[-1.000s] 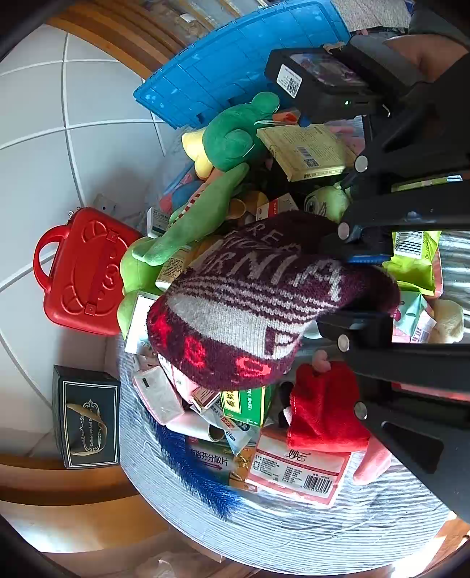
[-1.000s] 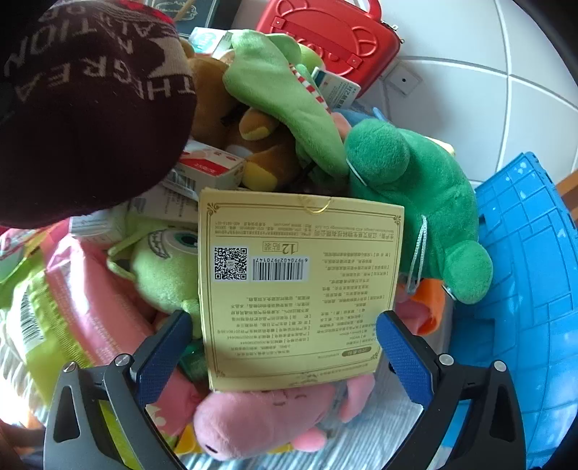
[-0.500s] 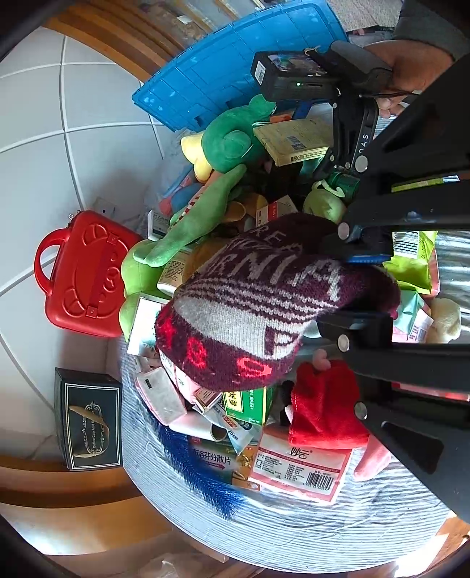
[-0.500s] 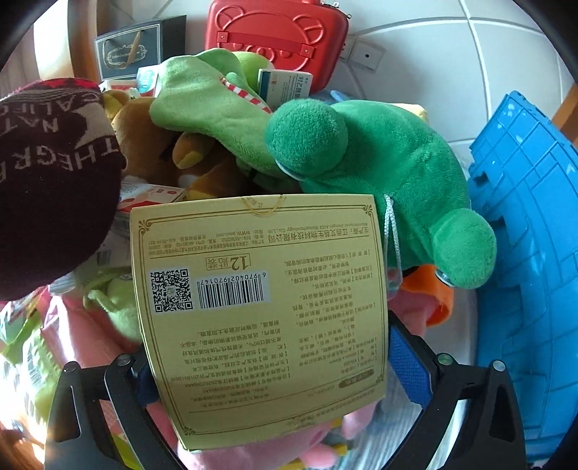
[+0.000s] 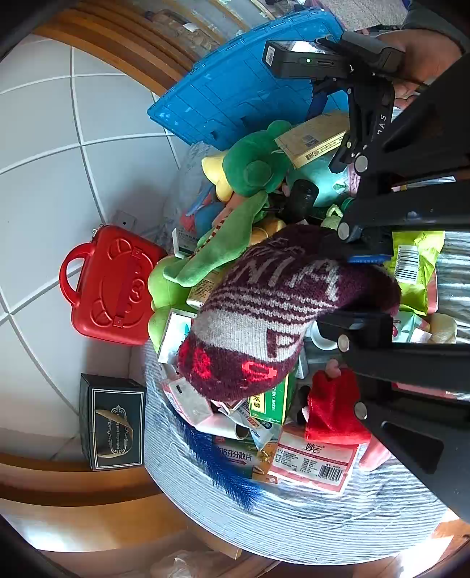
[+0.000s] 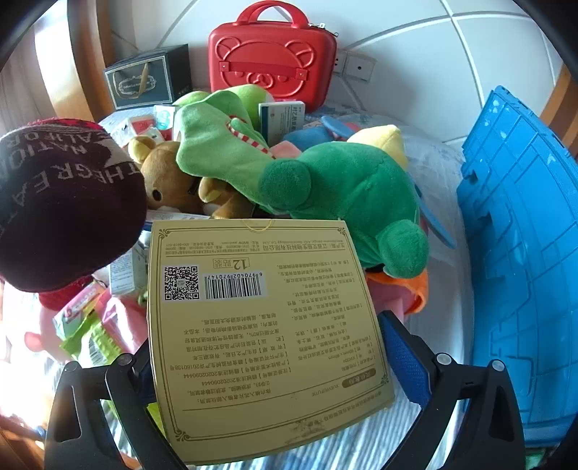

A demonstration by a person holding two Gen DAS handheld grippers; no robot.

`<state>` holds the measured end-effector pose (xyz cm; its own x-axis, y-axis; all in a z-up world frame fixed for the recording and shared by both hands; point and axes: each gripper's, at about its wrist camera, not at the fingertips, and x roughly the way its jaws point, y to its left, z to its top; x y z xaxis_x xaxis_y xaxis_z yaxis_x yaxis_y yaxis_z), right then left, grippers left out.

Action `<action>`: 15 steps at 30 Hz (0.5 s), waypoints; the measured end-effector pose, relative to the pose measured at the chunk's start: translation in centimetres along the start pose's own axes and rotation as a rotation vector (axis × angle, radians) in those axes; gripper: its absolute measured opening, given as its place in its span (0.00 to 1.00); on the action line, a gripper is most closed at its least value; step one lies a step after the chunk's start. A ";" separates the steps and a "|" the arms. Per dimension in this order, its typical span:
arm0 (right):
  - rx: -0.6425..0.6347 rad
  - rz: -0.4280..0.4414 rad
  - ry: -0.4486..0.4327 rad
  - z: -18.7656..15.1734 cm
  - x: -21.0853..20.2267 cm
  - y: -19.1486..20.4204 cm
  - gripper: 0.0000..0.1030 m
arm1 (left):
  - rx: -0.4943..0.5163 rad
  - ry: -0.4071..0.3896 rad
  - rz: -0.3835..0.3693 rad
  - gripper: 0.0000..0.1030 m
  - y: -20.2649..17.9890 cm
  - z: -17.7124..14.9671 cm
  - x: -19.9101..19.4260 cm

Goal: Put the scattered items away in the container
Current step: 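Carry the beanie and card over the blue crate and open both tools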

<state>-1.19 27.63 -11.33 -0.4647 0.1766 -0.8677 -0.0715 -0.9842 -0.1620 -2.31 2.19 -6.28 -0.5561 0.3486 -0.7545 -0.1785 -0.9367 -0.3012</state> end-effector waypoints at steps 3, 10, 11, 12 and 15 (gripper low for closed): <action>0.012 0.010 -0.019 0.3 -1.8 0.3 0.98 | 0.003 -0.017 -0.008 0.17 -0.8 0.6 -1.0; 0.048 0.033 -0.083 1.2 -7.2 -2.2 0.98 | 0.037 -0.074 -0.045 0.17 -4.5 2.7 -3.9; 0.055 0.036 -0.096 1.4 -8.1 -2.7 0.98 | 0.042 -0.084 -0.053 0.17 -5.2 3.1 -4.3; 0.060 0.038 -0.111 1.6 -9.1 -3.2 0.98 | 0.049 -0.094 -0.060 0.17 -6.0 3.4 -4.8; 0.080 0.042 -0.161 2.1 -12.2 -5.0 0.98 | 0.077 -0.126 -0.088 0.17 -8.7 4.6 -6.1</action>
<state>2.95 30.42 1.04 -0.6035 0.1369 -0.7856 -0.1156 -0.9898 -0.0836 -1.10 8.04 3.61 -0.6318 0.4268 -0.6470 -0.2896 -0.9043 -0.3138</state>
